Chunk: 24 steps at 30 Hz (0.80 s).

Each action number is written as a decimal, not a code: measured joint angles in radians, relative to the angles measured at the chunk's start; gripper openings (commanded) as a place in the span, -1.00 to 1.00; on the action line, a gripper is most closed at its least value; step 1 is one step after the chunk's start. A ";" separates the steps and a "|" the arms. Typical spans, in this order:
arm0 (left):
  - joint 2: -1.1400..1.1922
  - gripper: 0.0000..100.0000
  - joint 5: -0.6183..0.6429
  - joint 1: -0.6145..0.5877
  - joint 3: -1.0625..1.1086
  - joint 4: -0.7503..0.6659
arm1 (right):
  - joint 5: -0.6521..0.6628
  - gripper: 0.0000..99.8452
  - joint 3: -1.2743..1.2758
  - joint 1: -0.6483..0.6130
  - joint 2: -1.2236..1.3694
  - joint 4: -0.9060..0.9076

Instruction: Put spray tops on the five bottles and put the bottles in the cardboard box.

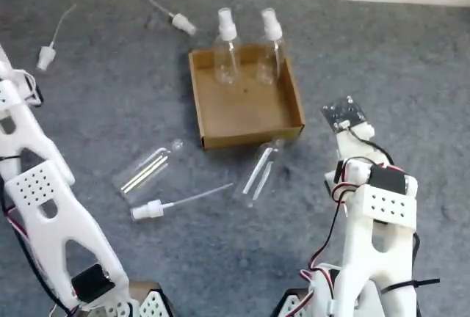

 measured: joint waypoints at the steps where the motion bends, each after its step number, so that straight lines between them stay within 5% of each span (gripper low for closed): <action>1: -0.018 -0.78 0.000 -0.002 0.000 0.000 | 0.000 -0.99 0.000 0.000 0.000 0.000; 15: 0.175 -0.67 0.064 0.032 0.000 -0.649 | 0.000 -0.99 0.000 -0.041 0.000 0.000; 24: 0.279 -0.58 0.068 0.083 0.002 -0.756 | 0.000 -0.99 0.000 -0.046 0.000 0.000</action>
